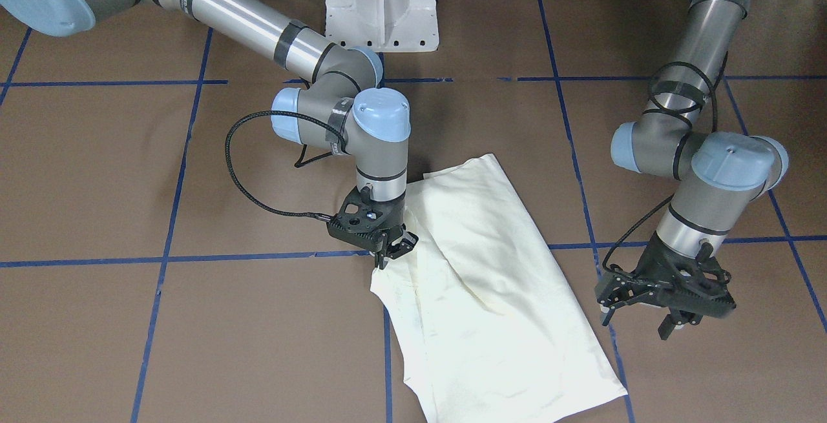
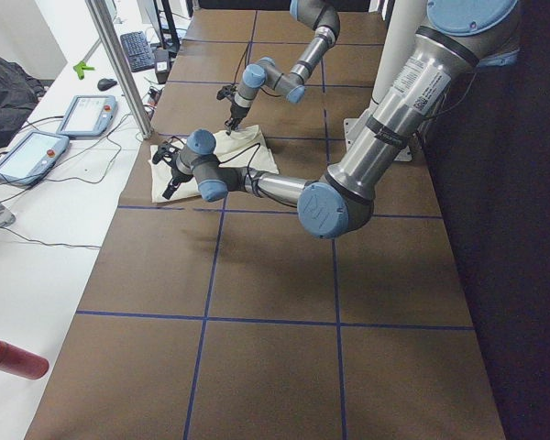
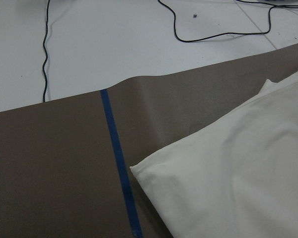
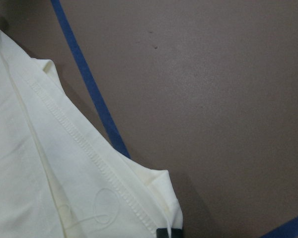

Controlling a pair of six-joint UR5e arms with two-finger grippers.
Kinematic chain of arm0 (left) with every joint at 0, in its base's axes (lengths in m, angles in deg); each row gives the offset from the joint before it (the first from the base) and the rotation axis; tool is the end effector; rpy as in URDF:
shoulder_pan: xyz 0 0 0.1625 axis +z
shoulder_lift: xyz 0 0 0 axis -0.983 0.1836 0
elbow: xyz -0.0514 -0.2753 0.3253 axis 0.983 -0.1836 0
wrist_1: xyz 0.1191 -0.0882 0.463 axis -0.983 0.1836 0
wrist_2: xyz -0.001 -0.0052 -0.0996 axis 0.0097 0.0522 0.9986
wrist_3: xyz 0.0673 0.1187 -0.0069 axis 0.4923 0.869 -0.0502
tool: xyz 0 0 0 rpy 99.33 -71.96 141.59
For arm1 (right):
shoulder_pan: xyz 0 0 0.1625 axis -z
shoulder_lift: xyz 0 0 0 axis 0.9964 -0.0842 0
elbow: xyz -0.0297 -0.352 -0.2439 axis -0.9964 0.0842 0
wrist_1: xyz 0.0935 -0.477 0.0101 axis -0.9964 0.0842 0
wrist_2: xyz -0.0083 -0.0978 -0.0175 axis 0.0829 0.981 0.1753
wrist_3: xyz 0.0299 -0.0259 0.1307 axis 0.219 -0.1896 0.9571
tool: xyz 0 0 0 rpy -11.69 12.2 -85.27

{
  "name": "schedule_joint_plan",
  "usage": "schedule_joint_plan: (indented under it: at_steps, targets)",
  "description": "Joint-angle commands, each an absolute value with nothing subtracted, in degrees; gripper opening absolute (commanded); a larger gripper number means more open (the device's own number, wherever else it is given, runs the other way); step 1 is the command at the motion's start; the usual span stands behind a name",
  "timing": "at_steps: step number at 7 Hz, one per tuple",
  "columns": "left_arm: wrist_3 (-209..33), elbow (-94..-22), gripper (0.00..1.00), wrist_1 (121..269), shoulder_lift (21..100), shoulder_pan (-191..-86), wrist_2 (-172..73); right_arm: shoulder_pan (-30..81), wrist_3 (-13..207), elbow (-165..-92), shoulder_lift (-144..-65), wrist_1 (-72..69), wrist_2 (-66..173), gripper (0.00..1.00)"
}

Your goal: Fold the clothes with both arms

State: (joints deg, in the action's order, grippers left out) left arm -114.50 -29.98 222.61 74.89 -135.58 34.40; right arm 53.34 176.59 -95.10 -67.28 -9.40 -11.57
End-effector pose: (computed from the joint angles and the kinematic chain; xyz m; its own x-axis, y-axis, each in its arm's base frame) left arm 0.4034 -0.7757 0.4394 0.6850 0.2780 -0.6735 0.2375 0.7887 0.5671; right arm -0.7322 -0.6170 0.2041 0.5133 0.4457 0.7334 -0.6076 0.7922 -0.0562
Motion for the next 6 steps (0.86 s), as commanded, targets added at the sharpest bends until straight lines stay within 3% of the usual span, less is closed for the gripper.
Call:
schedule_joint_plan:
  at_steps: [1,2,4,6]
  targets:
    - [-114.65,-29.99,1.00,222.95,74.92,-135.32,34.40,53.09,177.07,-96.75,-67.32,-8.89,-12.04,0.00]
    - [-114.83,-30.07,1.00,223.39,74.92,-135.14,34.40,53.09,177.07,-101.90,-70.46,-6.36,-12.31,0.00]
    - [-114.74,-30.07,1.00,223.40,74.75,-135.14,34.40,55.09,177.42,-119.01,-82.20,-1.95,-12.05,0.00]
    - [-114.74,-30.07,1.00,223.48,74.75,-134.97,34.40,58.35,178.21,-129.68,-92.24,-1.94,-9.96,0.00]
